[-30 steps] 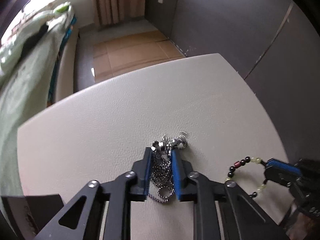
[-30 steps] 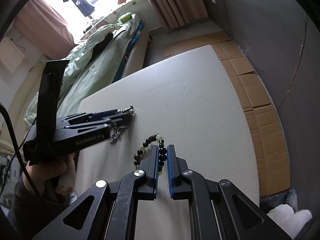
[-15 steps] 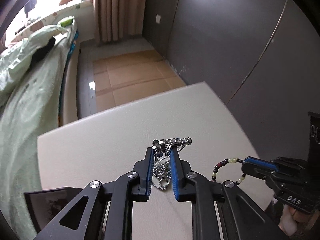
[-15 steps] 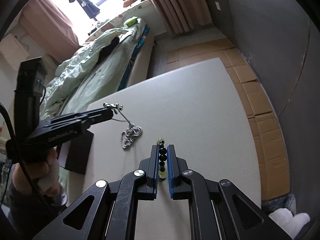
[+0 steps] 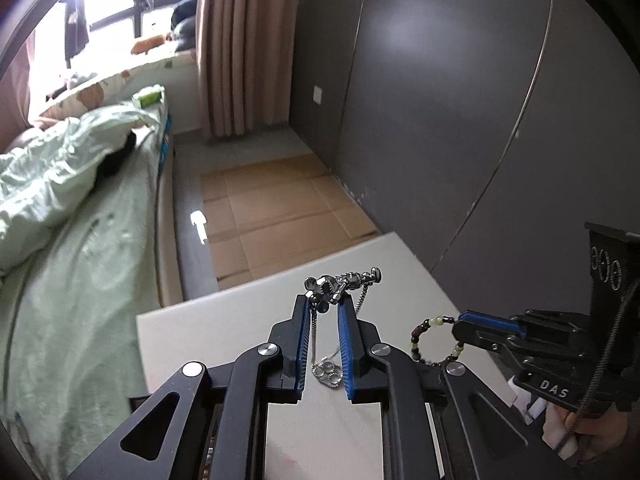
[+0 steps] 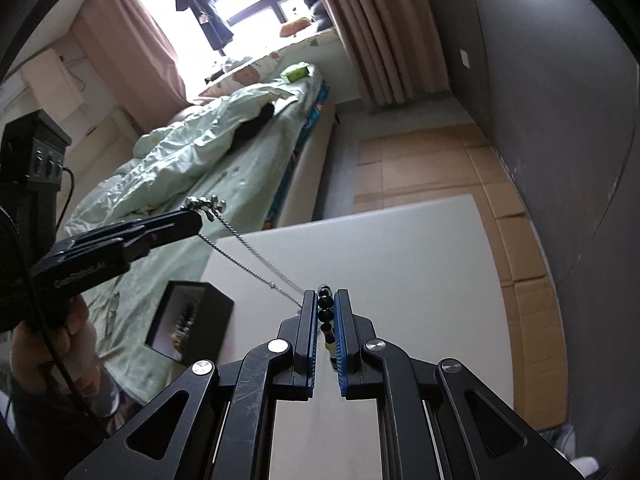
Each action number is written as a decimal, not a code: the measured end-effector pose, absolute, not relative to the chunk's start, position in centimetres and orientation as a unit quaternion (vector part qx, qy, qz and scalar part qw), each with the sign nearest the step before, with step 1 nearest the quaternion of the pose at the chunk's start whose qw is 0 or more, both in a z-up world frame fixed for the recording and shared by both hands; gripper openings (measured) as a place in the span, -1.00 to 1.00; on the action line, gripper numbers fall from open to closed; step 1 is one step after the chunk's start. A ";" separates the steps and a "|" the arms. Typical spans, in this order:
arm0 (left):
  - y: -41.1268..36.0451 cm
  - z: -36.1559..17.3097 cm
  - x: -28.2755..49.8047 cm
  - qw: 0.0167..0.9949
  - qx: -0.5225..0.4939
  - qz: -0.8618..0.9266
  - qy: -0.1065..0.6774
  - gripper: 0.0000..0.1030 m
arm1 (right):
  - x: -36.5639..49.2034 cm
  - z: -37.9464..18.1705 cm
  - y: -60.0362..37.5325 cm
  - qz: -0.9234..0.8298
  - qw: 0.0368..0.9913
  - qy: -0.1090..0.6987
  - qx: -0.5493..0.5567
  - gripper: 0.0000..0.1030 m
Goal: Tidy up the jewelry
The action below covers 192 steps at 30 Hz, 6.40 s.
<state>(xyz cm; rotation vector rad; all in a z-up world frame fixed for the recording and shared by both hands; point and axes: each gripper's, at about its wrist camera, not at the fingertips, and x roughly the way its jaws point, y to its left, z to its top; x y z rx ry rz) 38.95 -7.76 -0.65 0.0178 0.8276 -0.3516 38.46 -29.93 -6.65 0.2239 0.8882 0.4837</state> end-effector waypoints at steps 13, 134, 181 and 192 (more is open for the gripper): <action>-5.0 7.5 35.8 0.929 0.031 -0.151 0.336 -0.96 | 37.2 -2.4 -26.8 0.260 0.877 0.394 0.088 -0.82; 1.4 0.4 18.3 0.941 -0.068 -0.076 0.322 0.99 | 27.3 -2.0 -25.2 0.226 0.889 0.385 0.103 1.00; 2.8 3.2 -4.4 0.980 -0.059 -0.041 0.186 0.99 | 3.5 3.2 -30.2 0.238 0.928 0.279 0.068 1.00; 3.3 3.0 -4.7 0.979 -0.053 -0.040 0.192 0.99 | 3.6 2.8 -29.3 0.233 0.929 0.280 0.063 1.00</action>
